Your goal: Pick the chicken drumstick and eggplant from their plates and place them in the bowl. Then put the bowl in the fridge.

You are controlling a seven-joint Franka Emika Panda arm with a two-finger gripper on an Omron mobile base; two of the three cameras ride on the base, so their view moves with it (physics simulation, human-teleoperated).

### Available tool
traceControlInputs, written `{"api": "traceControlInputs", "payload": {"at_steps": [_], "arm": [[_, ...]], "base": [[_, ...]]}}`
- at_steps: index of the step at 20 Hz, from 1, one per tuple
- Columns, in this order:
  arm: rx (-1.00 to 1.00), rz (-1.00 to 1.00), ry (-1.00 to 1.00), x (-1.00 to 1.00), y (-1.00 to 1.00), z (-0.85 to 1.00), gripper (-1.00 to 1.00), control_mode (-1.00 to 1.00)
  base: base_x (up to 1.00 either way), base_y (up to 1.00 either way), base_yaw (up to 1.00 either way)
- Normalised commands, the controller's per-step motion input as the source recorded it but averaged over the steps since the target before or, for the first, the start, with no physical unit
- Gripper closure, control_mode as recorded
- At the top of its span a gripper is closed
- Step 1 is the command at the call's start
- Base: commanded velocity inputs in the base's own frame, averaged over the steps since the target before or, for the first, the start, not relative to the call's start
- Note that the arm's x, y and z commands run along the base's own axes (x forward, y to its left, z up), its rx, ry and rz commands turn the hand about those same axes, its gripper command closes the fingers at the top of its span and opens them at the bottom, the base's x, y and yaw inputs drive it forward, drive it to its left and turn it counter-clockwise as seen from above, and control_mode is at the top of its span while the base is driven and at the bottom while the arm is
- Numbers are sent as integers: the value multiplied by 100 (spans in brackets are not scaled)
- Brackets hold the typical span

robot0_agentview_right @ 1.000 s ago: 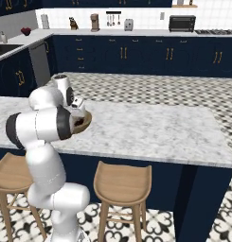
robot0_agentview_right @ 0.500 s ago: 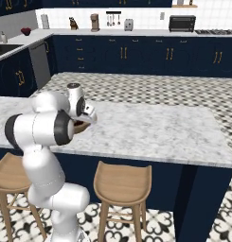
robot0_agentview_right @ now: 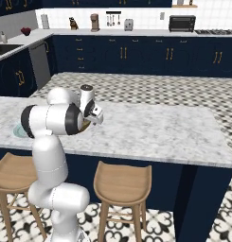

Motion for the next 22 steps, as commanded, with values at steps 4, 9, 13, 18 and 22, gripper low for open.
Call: {"api": "traceControlInputs", "payload": {"at_steps": [4,9,13,18,22], "arm": [[0,0,0,26,24,-34,-100,-100],[2,0,0,13,21,-18,-100,-100],[7,0,0,0,-1,-23,-100,-100],[6,0,0,0,0,-20,100,-100],[4,0,0,-1,0,-7,100,-100]], "base": [[0,0,0],[0,0,0],[0,0,0],[0,0,0],[0,0,0]]}}
